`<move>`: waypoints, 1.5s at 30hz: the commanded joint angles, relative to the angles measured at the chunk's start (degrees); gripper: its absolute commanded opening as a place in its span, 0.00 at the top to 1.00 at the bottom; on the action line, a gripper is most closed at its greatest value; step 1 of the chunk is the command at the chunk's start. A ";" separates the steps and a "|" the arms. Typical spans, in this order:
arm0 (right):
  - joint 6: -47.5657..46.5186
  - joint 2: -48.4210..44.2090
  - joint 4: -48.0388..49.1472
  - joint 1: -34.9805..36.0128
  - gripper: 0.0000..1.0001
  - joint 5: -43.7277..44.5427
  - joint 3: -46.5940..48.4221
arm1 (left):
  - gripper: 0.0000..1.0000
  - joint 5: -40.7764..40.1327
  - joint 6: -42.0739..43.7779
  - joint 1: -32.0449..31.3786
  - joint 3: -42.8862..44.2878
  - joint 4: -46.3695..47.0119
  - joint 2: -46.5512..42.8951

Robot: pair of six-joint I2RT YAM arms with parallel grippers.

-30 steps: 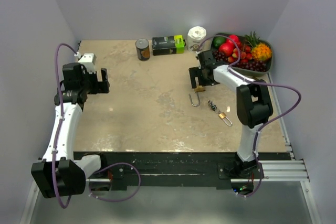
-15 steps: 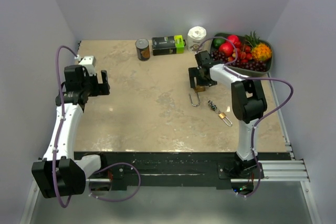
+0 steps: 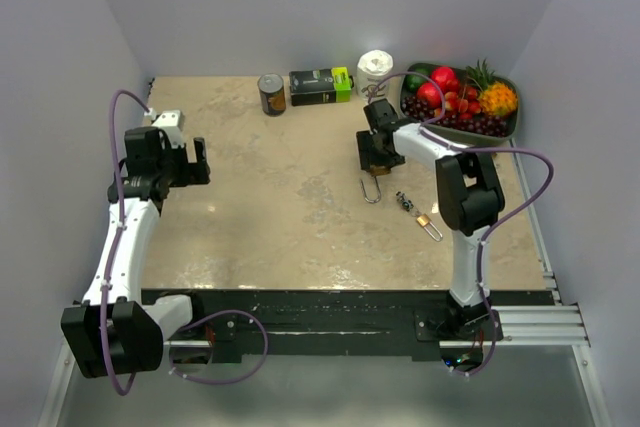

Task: Lock with the key
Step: Pick up the lock from the center of the board.

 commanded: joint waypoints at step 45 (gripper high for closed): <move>25.92 -23.62 10.20 3.51 1.00 -3.56 1.64 | 0.13 -10.30 -16.48 -52.12 9.91 44.43 27.82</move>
